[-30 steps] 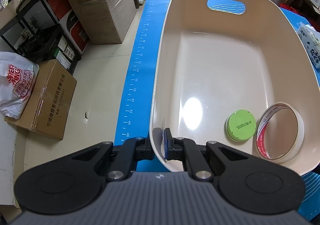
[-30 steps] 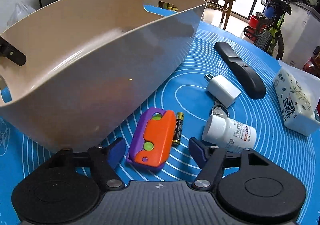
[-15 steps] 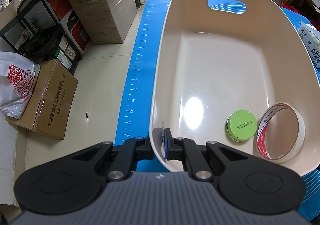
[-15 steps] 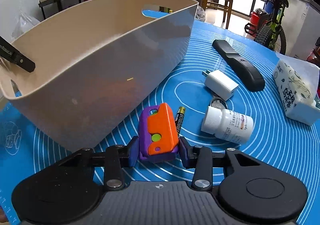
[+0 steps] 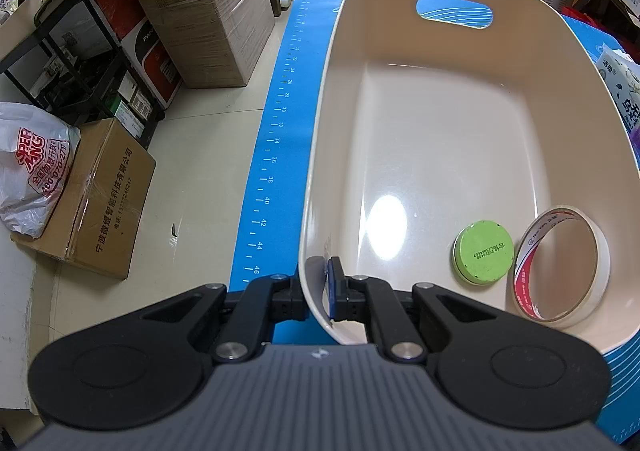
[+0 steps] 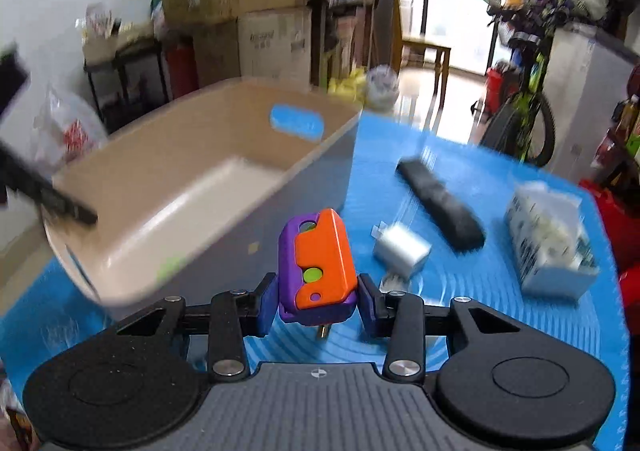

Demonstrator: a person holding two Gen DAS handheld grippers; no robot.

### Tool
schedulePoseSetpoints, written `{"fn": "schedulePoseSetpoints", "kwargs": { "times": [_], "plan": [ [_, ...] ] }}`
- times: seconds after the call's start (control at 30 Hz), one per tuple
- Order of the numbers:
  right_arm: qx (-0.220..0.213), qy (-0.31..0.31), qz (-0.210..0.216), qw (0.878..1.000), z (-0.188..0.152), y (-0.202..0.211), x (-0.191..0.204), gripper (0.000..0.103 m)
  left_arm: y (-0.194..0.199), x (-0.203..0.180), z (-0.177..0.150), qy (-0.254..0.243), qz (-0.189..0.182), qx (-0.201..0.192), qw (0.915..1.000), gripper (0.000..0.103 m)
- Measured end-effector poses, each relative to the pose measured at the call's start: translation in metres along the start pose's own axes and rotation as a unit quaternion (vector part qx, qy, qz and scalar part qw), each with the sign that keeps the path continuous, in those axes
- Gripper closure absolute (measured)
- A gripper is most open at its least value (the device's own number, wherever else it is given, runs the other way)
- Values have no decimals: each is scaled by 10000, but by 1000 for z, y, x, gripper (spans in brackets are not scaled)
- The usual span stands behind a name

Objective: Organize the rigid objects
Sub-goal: 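Carry the orange-purple toy into the basket and release it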

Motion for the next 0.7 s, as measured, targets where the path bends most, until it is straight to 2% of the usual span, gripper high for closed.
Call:
{"fn": "schedulePoseSetpoints", "kwargs": {
  "times": [0.17, 0.37, 0.57, 0.7],
  "plan": [
    [-516, -113, -74, 9986, 43, 20, -6, 56, 0, 0, 0, -1, 8, -2, 10000, 93],
    [-776, -197, 110, 9967, 82, 21, 10, 56, 0, 0, -1, 4, 6, -4, 10000, 93],
    [-692, 69, 327, 9970, 104, -1, 49, 56, -1, -1, 0, 16, 20, 13, 10000, 93],
    [-423, 267, 450, 9977, 107, -22, 75, 56, -1, -1, 1, 14, 14, 26, 10000, 93]
  ]
}}
Point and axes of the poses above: each gripper's, at about its wrist camera, not at the fingertips, and y roughly against the way its jaws point, x to its left, z to its top, the point moved 9 cm from there along -y, roughly the way its jaws point, and after that the axes turned 4 degrees about y, right-handed, at the moved point
